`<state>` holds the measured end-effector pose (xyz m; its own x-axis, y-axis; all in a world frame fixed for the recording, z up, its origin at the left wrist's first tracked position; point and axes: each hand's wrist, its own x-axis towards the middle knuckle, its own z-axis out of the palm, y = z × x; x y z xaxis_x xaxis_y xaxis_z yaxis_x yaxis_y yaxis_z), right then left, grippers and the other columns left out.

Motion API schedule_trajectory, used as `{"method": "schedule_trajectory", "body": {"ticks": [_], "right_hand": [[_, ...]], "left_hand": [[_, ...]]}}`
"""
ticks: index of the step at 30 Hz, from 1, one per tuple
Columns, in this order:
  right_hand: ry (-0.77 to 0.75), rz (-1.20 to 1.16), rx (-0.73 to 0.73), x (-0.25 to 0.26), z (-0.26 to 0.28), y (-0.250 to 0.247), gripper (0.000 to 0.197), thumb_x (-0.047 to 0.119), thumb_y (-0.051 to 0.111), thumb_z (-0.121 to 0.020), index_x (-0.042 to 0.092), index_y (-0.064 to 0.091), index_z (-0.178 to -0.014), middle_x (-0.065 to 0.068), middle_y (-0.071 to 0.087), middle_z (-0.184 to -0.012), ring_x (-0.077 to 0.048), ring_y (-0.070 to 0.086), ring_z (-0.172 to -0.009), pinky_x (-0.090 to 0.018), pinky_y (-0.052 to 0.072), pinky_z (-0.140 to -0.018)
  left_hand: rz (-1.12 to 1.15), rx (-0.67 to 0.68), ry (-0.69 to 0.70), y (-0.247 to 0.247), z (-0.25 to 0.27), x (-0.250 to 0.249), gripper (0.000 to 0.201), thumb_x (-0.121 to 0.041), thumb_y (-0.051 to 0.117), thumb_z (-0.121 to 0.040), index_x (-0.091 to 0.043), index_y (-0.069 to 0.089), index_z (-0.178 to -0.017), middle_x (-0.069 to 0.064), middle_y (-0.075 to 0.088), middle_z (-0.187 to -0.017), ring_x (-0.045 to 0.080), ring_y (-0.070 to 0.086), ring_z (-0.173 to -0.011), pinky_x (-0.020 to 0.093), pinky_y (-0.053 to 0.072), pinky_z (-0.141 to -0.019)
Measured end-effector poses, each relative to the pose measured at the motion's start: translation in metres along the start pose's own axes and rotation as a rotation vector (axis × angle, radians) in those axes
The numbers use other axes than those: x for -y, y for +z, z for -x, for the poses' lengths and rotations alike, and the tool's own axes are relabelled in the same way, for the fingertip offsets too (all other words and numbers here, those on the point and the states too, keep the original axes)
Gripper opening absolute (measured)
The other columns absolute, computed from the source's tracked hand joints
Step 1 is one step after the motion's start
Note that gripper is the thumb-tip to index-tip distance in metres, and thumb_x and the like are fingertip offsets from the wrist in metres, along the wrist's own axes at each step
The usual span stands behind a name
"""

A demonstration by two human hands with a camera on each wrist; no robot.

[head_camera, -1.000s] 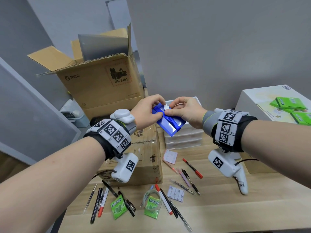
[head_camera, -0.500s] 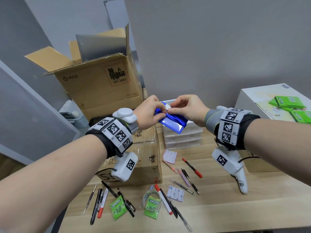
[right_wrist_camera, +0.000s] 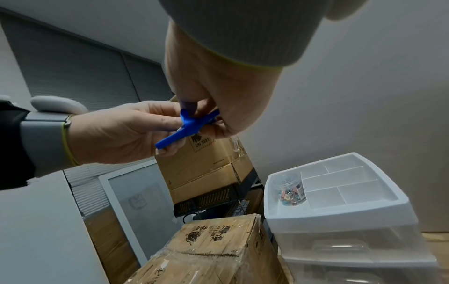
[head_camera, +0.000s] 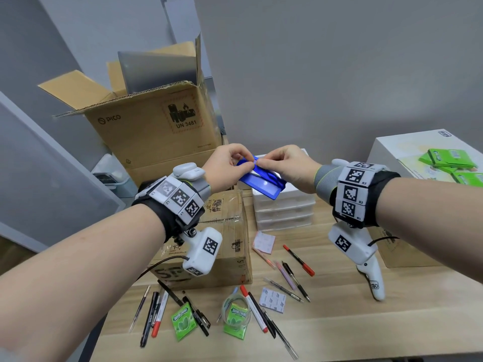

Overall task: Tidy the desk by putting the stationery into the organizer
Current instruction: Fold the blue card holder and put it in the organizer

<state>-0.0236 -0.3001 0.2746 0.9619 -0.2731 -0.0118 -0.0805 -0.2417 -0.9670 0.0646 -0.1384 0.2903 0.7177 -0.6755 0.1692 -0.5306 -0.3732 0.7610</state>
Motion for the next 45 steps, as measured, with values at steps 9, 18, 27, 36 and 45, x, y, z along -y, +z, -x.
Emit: {"method": "schedule_trajectory", "body": {"ticks": [9,18,27,36,45], "right_hand": [[-0.001,-0.134,0.040,0.003,-0.007,0.001,0.026,-0.002,0.079,-0.078,0.012,0.061,-0.089,-0.018,0.070,-0.092,-0.023,0.066,-0.075,-0.031,0.055,-0.068],[0.111,-0.129,0.048,-0.005,-0.023,-0.010,0.050,0.018,0.081,-0.081,0.014,0.056,-0.124,-0.013,0.071,-0.112,-0.023,0.069,-0.092,-0.041,0.055,-0.087],[0.174,-0.003,0.023,-0.034,-0.061,-0.043,0.023,-0.002,0.070,-0.084,0.012,0.066,-0.102,-0.008,0.068,-0.093,-0.022,0.064,-0.084,-0.040,0.057,-0.084],[0.213,0.632,-0.203,-0.098,-0.127,-0.103,0.027,0.001,0.056,-0.078,0.023,0.060,-0.092,-0.005,0.066,-0.101,-0.026,0.061,-0.087,-0.028,0.046,-0.071],[0.165,0.975,-0.006,-0.165,-0.170,-0.093,0.028,0.011,0.051,-0.078,0.033,0.051,-0.095,0.000,0.062,-0.097,-0.026,0.050,-0.095,-0.035,0.029,-0.083]], "left_hand": [[0.228,0.074,-0.289,0.003,-0.016,0.002,0.039,-0.031,0.071,-0.079,-0.006,0.058,-0.106,0.013,0.064,-0.088,0.018,0.059,-0.063,0.028,0.044,-0.047],[0.270,0.064,-0.277,0.009,-0.035,0.013,0.007,-0.014,0.065,-0.091,-0.010,0.060,-0.093,0.008,0.061,-0.078,0.020,0.059,-0.063,0.028,0.047,-0.051],[0.251,0.060,-0.350,0.032,-0.068,0.029,0.032,-0.041,0.062,-0.095,-0.009,0.058,-0.100,0.009,0.063,-0.088,0.020,0.062,-0.068,0.030,0.057,-0.060],[-0.013,0.100,-0.457,0.071,-0.100,0.066,0.032,-0.028,0.058,-0.098,-0.015,0.045,-0.071,0.007,0.047,-0.069,0.020,0.043,-0.061,0.028,0.038,-0.057],[-0.364,0.296,-0.486,0.114,-0.122,0.109,0.042,-0.035,0.060,-0.087,-0.016,0.053,-0.123,0.010,0.046,-0.130,0.030,0.054,-0.115,0.036,0.047,-0.098]]}}
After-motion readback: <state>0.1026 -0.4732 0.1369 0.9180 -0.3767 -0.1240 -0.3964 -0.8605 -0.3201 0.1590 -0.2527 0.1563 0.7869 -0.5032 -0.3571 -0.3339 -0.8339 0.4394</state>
